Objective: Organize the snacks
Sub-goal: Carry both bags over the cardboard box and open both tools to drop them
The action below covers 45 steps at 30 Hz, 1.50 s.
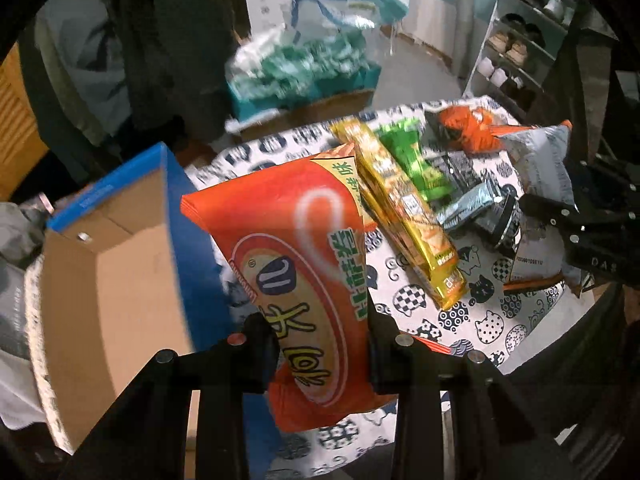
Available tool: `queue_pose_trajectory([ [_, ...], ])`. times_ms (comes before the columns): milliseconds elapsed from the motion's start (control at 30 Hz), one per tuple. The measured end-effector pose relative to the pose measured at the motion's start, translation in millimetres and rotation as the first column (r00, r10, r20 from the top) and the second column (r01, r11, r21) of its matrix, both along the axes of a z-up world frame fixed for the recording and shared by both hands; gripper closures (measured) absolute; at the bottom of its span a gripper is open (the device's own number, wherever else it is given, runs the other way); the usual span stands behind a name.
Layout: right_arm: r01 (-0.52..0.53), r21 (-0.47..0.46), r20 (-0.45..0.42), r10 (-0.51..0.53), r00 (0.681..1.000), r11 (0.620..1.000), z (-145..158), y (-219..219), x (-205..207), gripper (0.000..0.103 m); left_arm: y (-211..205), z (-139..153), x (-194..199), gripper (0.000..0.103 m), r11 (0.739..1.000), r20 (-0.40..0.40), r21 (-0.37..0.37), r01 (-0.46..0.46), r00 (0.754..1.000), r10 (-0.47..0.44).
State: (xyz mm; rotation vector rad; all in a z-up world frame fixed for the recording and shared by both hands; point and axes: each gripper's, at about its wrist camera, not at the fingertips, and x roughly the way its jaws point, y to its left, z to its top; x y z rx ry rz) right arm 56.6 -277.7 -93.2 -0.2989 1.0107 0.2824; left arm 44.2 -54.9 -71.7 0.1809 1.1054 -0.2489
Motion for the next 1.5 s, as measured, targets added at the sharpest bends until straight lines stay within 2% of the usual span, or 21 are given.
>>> queue_pose_trajectory([
  [67,-0.032,0.006,0.011,0.032,0.999,0.999,8.0,7.3,0.7,0.045,8.1,11.2,-3.1,0.069,1.0,0.03,0.005,-0.007,1.0,0.006],
  [300,-0.117,0.122,0.016,0.116,0.993,0.986,34.4,38.3,5.5,0.045,43.4,35.3,-12.2,0.069,0.998,0.088,0.004,-0.055,0.995,0.055],
  [667,-0.265,0.115,0.047,0.261,0.964,0.957,63.3,119.6,15.0,0.045,105.6,46.7,-20.8,0.069,0.987,0.136,0.032,-0.16,0.979,0.154],
  [867,-0.342,0.124,0.041,0.339,0.94,0.932,66.7,166.9,20.5,0.045,139.6,41.5,-28.2,0.069,0.974,0.14,0.049,-0.219,0.967,0.211],
  [1167,-0.469,0.112,0.017,0.47,0.882,0.876,64.4,245.3,22.2,0.045,188.9,28.6,-34.7,0.069,0.949,0.137,0.084,-0.303,0.947,0.29],
  [1500,-0.552,0.093,-0.041,0.557,0.83,0.829,38.0,299.6,17.9,0.045,224.6,13.4,-41.1,0.068,0.925,0.111,0.105,-0.364,0.929,0.353],
])
